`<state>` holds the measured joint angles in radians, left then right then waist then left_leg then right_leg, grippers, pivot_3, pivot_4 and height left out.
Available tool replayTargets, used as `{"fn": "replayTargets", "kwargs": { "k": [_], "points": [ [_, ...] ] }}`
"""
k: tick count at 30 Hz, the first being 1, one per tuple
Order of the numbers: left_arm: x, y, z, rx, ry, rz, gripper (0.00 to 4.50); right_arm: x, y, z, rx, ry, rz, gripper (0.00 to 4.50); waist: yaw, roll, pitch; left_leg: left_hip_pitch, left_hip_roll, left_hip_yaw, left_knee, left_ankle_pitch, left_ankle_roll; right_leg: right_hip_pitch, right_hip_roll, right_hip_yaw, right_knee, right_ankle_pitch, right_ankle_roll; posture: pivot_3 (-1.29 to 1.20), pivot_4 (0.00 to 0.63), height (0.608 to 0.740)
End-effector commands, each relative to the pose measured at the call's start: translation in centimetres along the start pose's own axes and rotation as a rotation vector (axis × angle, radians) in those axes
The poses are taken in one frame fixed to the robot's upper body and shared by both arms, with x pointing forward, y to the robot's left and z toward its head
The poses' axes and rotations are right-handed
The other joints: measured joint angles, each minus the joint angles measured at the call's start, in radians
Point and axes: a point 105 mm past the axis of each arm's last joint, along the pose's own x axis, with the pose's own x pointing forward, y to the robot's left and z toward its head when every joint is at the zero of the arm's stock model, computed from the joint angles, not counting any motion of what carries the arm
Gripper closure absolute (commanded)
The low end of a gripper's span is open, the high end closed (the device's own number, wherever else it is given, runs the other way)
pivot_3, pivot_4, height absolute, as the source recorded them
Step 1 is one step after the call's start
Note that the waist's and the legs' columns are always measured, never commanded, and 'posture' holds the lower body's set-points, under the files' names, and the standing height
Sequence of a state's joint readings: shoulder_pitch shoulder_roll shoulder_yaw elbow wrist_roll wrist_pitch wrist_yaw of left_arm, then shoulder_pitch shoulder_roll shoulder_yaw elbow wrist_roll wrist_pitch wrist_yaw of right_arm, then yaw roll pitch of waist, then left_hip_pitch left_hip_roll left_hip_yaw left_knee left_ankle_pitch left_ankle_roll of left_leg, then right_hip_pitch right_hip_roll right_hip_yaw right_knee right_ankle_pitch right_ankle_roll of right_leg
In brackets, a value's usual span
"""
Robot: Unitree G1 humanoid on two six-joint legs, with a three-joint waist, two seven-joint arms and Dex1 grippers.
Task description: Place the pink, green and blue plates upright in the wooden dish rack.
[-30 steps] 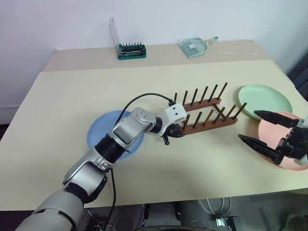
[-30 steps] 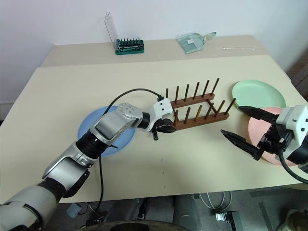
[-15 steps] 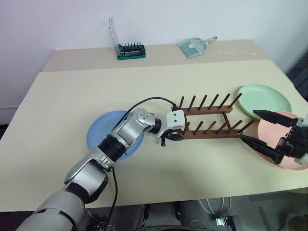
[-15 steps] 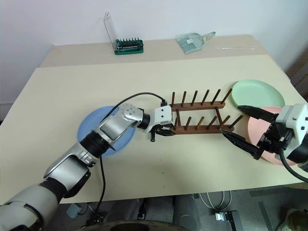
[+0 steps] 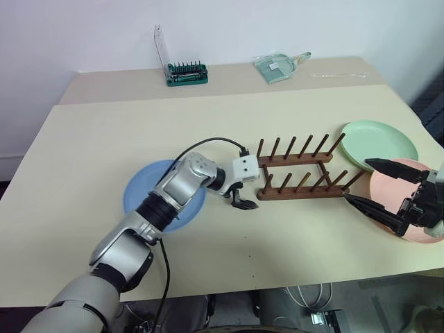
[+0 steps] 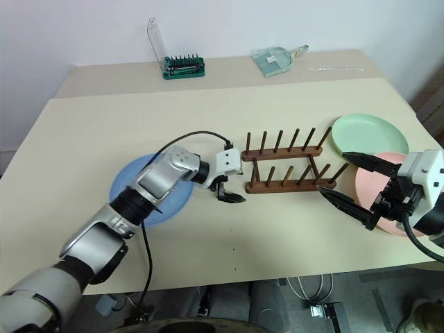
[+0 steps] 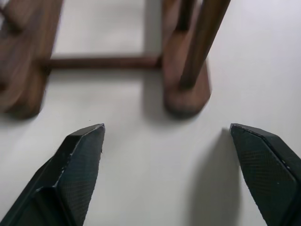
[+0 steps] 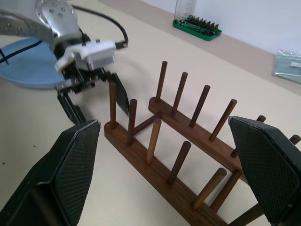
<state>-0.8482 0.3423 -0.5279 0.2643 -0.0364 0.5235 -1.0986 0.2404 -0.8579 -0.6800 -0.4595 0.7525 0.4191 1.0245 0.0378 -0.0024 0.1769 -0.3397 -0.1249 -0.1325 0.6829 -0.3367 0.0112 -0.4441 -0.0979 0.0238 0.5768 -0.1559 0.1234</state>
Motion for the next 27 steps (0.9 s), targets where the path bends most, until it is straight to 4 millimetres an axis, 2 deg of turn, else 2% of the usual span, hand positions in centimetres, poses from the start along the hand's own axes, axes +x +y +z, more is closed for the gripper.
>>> {"fn": "replayTargets", "kwargs": {
  "k": [1,2,4,5,6,7,8,10,11,12,14,16,22,25,27],
  "points": [
    [-5.7,1.8,3.5,0.053,-0.076,0.059,0.08,-0.2,0.5,0.8,0.061,-0.046,0.028,0.00,0.000,-0.001,0.001,0.000,0.000,0.000,0.000,0.000,0.000,0.000,0.000,0.000,0.000,0.000,0.000,0.00,0.150,0.740],
    [-6.4,2.1,3.6,0.041,-0.081,0.073,0.30,0.1,0.5,0.6,0.068,-0.047,0.028,0.00,0.000,-0.001,0.001,0.000,0.000,0.000,0.000,0.000,0.000,0.000,0.000,0.000,0.000,0.000,0.000,0.00,0.150,0.740],
    [-7.4,2.4,4.0,0.009,-0.104,0.091,0.88,0.5,0.8,0.5,0.091,-0.054,0.047,0.54,0.001,0.000,0.001,0.000,0.000,0.000,0.000,0.000,0.000,0.000,0.000,0.000,0.000,0.000,0.000,0.00,0.150,0.740],
    [-7.6,2.5,4.1,0.001,-0.110,0.096,1.38,0.6,0.8,0.4,0.097,-0.056,0.052,0.85,0.004,0.000,0.001,0.000,0.000,0.000,0.000,0.000,0.000,0.000,0.000,0.000,0.000,0.000,0.000,0.00,0.150,0.740],
    [-7.9,2.2,4.2,-0.007,-0.117,0.080,1.94,0.7,1.0,0.4,0.122,-0.061,0.064,1.33,0.005,0.000,0.000,0.000,0.000,0.000,0.000,0.000,0.000,0.000,0.000,0.000,0.000,0.000,0.000,0.00,0.150,0.740],
    [-8.2,1.6,4.9,0.018,-0.158,0.048,2.32,0.9,1.2,0.0,0.126,-0.048,0.072,1.72,0.004,0.000,0.001,0.001,-0.001,-0.001,0.000,0.000,0.000,0.001,0.000,0.000,0.000,0.000,0.000,0.00,0.150,0.740],
    [-8.5,1.2,5.3,0.038,-0.187,0.024,2.98,1.1,1.3,-0.2,0.129,-0.038,0.079,2.38,0.002,-0.001,0.001,0.000,-0.001,-0.001,0.000,0.000,0.000,0.000,0.000,0.000,0.000,0.000,0.000,0.00,0.150,0.740],
    [-9.0,-0.5,7.1,-0.058,-0.305,-0.105,3.98,1.5,1.6,-1.2,0.141,0.012,0.105,3.38,0.001,-0.001,0.001,0.000,0.000,-0.001,0.000,0.000,-0.001,0.000,0.000,0.000,0.001,0.000,0.000,0.00,0.150,0.740],
    [-9.0,-2.0,7.7,-0.053,-0.340,-0.198,4.40,1.6,1.8,-2.3,0.126,0.078,0.118,3.80,0.000,-0.001,0.001,0.000,0.000,-0.001,0.000,0.000,-0.001,-0.001,0.000,0.000,0.001,0.000,0.000,0.00,0.150,0.740],
    [-8.8,-3.4,7.9,-0.072,-0.349,-0.277,4.50,1.7,1.9,-3.2,0.115,0.127,0.130,4.40,-0.001,-0.001,0.001,0.000,0.000,-0.001,0.000,0.000,-0.001,-0.001,0.000,0.000,0.001,0.000,0.000,0.00,0.150,0.740],
    [-7.8,-5.3,7.7,-0.033,-0.321,-0.366,4.50,1.7,1.7,-4.3,0.072,0.196,0.132,4.47,-0.001,0.000,0.001,0.000,0.000,0.000,0.000,0.000,-0.001,-0.001,0.000,0.000,0.001,0.000,0.000,0.00,0.150,0.740],
    [-6.4,-6.0,7.2,-0.016,-0.266,-0.390,4.50,1.8,1.6,-5.1,0.039,0.245,0.140,4.47,-0.001,0.000,0.001,0.001,0.000,0.000,0.000,0.001,-0.003,0.000,0.000,0.000,0.001,0.000,0.000,0.00,0.150,0.740],
    [-2.8,-7.3,6.2,0.059,-0.141,-0.429,4.50,2.4,1.3,-7.1,-0.085,0.332,0.134,4.47,0.000,-0.001,0.001,0.001,0.000,0.000,0.000,0.001,-0.002,0.000,0.000,0.000,0.001,0.000,0.000,0.00,0.150,0.740],
    [-0.6,-6.6,4.8,0.210,-0.053,-0.335,4.50,2.6,1.2,-7.9,-0.131,0.365,0.134,4.47,0.000,-0.001,0.001,0.001,0.000,0.001,0.000,0.002,-0.005,0.000,0.000,0.001,0.001,0.000,0.000,0.00,0.150,0.740],
    [1.0,-6.1,4.8,0.313,-0.041,-0.261,4.50,2.8,1.3,-7.9,-0.147,0.352,0.127,4.47,0.002,-0.001,0.001,0.001,0.000,0.001,0.000,0.002,-0.005,0.000,0.000,0.001,0.000,0.000,0.000,0.00,0.150,0.740]
  ]
}}
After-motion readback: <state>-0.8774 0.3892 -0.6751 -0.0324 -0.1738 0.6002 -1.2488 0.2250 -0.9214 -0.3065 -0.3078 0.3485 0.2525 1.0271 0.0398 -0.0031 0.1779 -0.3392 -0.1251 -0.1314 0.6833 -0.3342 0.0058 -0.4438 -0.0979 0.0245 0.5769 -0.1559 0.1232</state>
